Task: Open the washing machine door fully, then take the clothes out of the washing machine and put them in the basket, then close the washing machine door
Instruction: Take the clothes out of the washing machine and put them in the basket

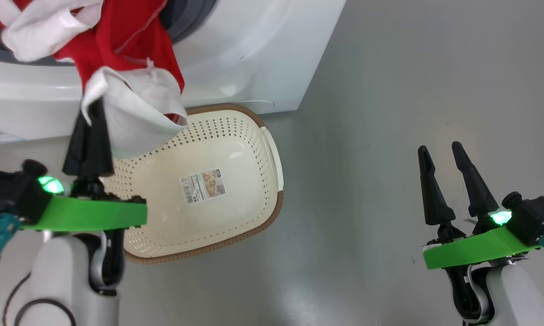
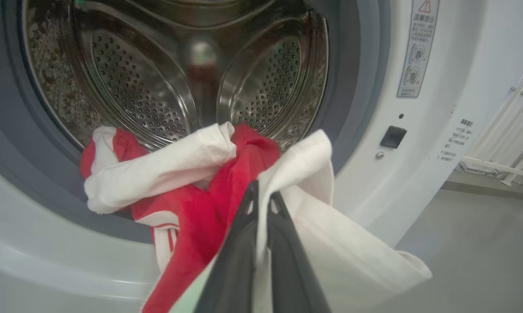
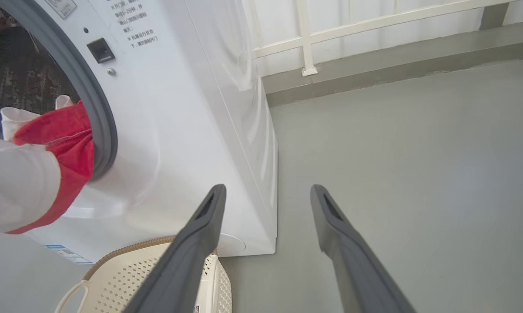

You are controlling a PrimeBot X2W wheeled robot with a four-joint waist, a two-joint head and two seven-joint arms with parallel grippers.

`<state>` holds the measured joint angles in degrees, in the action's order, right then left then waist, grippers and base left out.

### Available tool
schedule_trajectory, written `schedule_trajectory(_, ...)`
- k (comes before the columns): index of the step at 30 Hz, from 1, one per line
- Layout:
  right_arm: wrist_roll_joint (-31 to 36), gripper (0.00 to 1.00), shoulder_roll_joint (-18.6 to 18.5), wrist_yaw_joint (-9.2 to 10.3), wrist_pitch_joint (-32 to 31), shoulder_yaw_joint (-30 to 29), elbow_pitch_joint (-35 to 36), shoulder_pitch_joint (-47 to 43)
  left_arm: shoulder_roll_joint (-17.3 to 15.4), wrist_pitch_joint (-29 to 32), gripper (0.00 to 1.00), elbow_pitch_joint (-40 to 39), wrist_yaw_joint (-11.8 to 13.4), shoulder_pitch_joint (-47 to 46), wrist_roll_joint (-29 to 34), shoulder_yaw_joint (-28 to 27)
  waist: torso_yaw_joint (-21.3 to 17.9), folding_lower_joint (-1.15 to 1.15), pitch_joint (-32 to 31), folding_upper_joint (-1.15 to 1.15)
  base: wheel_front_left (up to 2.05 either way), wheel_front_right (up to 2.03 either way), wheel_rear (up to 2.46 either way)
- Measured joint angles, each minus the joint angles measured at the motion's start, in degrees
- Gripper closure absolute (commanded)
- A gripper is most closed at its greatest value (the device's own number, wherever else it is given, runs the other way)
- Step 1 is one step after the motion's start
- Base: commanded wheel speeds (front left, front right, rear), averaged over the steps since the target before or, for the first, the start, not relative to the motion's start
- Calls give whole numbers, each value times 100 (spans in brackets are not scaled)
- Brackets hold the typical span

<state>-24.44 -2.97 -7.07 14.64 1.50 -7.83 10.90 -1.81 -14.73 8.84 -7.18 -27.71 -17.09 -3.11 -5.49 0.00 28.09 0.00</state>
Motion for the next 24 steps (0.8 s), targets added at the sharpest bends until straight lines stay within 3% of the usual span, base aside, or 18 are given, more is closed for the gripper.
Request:
schedule_trajectory(9, -7, 0, 3, 0, 0, 0, 52, 146, 2, 1, 97, 1155, 0, -175, -43, 197, -50, 0, 347, 0, 0, 0, 0)
schedule_trajectory(24, -24, 0, 5, 0, 0, 114, 87, 422, -16, 2, 68, 2784, 0, -1201, 166, 226, -157, 0, 880, 0, 0, 0, 0)
